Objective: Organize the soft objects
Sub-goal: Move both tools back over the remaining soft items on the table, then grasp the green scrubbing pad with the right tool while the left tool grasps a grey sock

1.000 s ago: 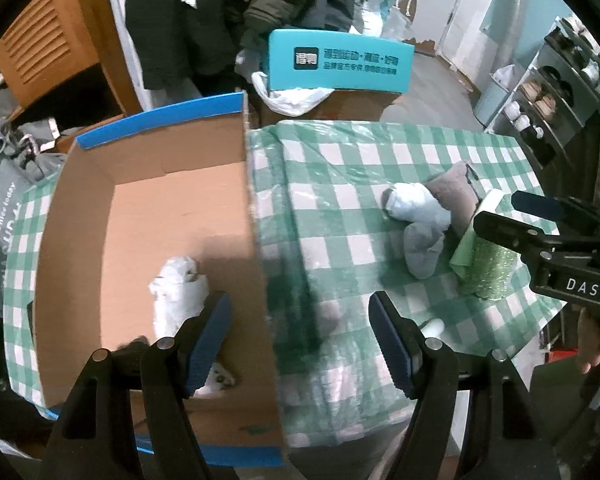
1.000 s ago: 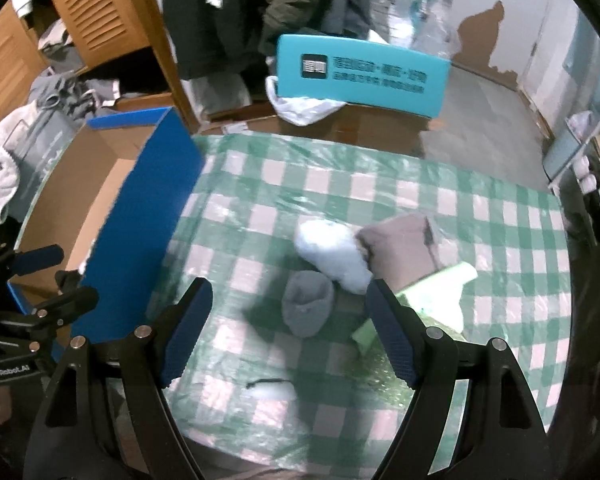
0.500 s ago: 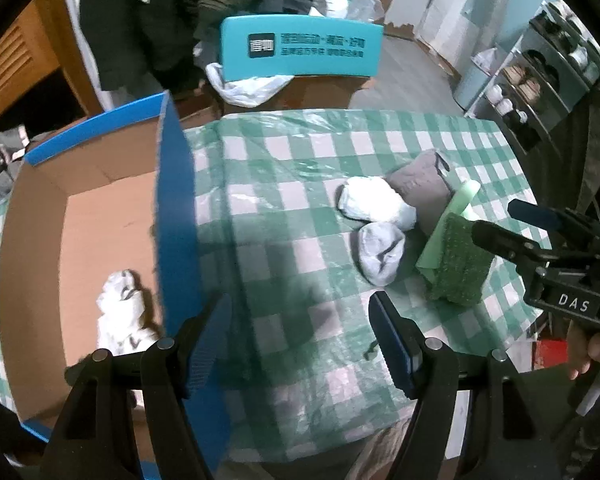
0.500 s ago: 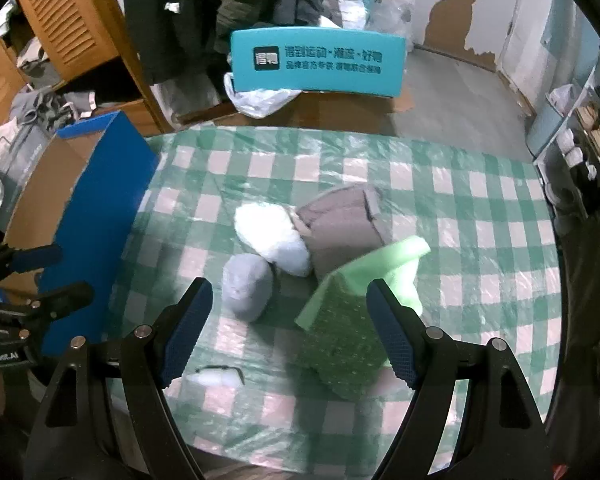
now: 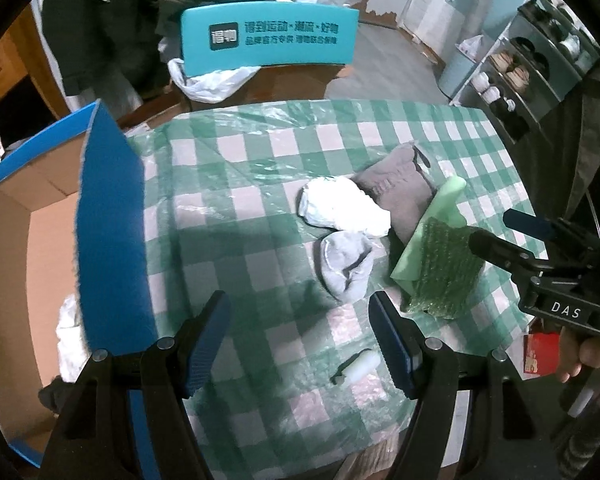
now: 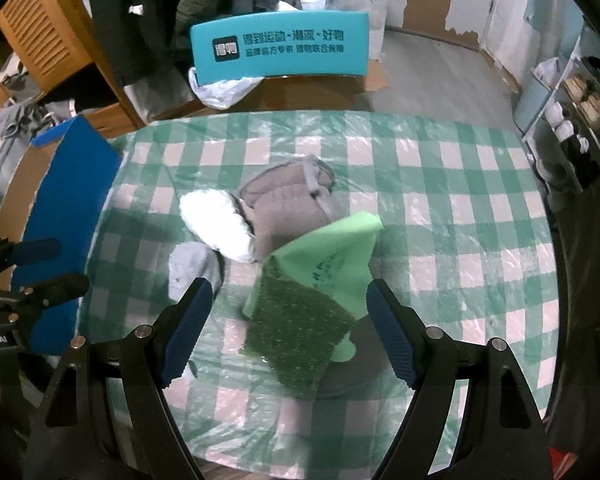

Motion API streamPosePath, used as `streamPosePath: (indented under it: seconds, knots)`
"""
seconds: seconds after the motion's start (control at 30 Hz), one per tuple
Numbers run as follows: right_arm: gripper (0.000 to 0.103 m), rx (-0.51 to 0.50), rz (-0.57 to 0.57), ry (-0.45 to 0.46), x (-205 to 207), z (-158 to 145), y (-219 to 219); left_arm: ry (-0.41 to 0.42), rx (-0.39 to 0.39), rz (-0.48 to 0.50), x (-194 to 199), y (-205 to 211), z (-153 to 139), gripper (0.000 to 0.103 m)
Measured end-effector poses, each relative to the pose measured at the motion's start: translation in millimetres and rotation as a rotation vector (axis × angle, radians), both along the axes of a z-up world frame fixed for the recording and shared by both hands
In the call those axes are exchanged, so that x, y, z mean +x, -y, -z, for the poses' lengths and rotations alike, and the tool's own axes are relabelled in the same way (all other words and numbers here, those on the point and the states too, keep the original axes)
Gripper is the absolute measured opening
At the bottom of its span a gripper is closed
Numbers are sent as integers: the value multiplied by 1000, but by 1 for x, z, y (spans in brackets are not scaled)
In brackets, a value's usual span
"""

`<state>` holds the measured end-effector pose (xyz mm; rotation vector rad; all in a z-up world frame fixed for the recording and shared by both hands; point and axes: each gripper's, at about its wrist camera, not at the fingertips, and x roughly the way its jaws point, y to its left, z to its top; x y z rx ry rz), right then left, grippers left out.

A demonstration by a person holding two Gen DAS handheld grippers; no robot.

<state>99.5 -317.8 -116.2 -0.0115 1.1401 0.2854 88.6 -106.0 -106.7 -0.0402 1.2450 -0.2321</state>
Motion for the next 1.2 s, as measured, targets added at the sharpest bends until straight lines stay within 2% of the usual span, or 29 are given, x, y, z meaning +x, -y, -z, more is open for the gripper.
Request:
streamPosePath:
  seconds: [0.5,0.73,0.83,1.0,1.1,1.2]
  knots:
    - [79,37,-70,-46,2,24,0,-43,10,34,12,17,25,73]
    - [78,13,-94,-60,-4,32,-11,-64,14,32,15,20,36,73]
    - [69,8,-96,-64,-5,35,-13,-73,14,27,17,20,40,73]
    - [36,3,-101,-74,-6,38,-14,-85,5,18,20,22,46,73]
    - [20,7,-99,-73,-6,39,-14,-96,-4,16,21,24,51,73]
    - [15,24,-102,-75,-5,38,-14,-107,-10,12,23,26,55,73]
